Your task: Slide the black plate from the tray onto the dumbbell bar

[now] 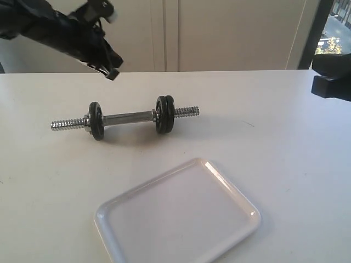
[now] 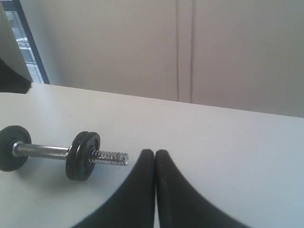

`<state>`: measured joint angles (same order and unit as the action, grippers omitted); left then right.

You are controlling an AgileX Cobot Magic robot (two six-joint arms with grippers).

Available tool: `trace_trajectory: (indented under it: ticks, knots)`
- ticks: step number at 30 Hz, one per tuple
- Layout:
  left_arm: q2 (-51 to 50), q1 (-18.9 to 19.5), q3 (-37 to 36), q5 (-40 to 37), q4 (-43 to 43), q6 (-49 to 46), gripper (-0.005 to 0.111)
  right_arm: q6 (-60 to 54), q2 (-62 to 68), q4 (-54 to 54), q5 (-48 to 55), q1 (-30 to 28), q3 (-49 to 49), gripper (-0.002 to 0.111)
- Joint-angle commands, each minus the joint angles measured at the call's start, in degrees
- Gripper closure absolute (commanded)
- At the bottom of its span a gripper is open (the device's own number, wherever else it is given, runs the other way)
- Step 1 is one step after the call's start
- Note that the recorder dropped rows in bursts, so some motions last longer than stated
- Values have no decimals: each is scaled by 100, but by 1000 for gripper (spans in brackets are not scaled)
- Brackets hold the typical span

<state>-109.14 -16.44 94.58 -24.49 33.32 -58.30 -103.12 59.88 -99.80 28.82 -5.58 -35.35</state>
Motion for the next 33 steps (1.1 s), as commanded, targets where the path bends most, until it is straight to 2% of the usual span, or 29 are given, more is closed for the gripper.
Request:
trace_trajectory:
  ticks: [1,6,10,14,17,24,33]
  knots:
    - [1027,300,-868,-225,711,163,107,213,-501,-15,-277,-13,229,108]
    - [2508,325,-2377,599,1189,163,107,394,-1048,-15,-602,-13,552,108]
    - [3831,311,-3737,1135,1731,152,107,435,-1441,-15,-137,-13,862,108]
    - [5186,311,-4913,1346,1876,189,107,436,-1725,-15,337,-13,1035,108]
    - [6062,311,-5513,1474,1888,189,107,479,-1927,75,395,-13,1163,108]
    - [7749,311,-6389,1620,1888,197,107,1260,-2252,455,395,-13,1350,108]
    - [8049,311,-6540,893,1888,287,107,1574,-2263,455,478,-13,1350,108]
